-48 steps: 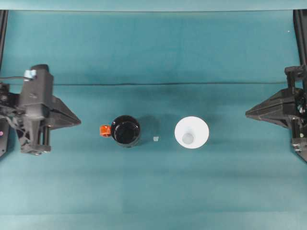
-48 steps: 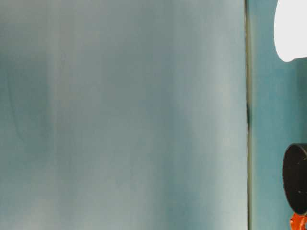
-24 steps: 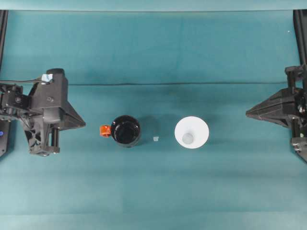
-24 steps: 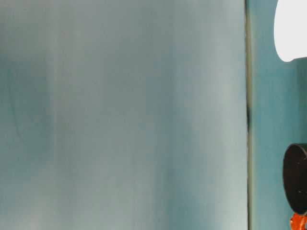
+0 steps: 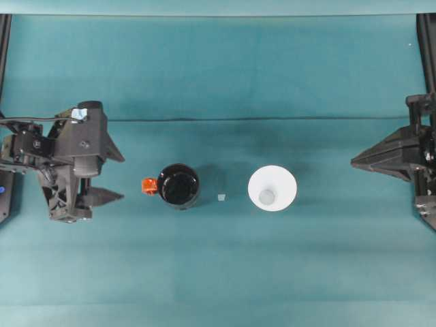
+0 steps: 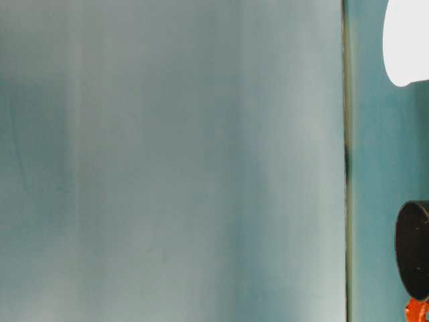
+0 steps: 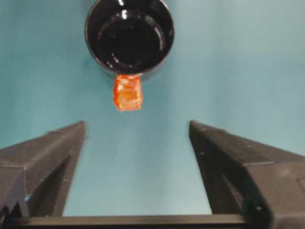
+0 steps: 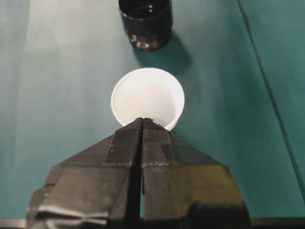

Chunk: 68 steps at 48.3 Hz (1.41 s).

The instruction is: Put the paper cup into the moved red handle cup holder.

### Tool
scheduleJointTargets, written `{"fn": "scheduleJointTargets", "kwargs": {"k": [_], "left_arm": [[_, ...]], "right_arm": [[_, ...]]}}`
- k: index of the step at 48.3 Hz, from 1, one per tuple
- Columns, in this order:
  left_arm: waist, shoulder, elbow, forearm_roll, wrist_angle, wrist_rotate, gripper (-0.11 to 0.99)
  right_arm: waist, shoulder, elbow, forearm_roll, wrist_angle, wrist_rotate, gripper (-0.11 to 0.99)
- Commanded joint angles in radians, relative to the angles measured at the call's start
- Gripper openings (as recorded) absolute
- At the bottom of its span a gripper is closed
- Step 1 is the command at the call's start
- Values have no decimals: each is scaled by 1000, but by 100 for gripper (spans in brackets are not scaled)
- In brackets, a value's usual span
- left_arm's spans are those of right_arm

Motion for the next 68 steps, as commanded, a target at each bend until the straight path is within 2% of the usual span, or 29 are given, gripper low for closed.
{"fn": "scheduleJointTargets", "kwargs": {"k": [1, 8, 14, 22, 31, 51, 68], "left_arm": [[8, 5, -11, 2, -12, 12, 88], [18, 41, -17, 2, -12, 43, 90], [32, 100, -31, 2, -14, 48, 90], [41, 176, -35, 2, -35, 49, 90], [41, 244, -38, 3, -129, 43, 90], [41, 331, -46, 2, -140, 44, 90], [41, 411, -86, 2, -144, 46, 90]], "right_arm": [[-2, 5, -28, 2, 0, 8, -11], [-2, 5, -26, 2, 3, 8, -11], [-2, 5, -26, 3, 3, 8, -11], [-2, 5, -26, 2, 5, 8, -11], [-2, 5, -26, 2, 5, 8, -11], [-2, 5, -23, 3, 5, 8, -11], [-2, 5, -23, 3, 5, 8, -11]]}}
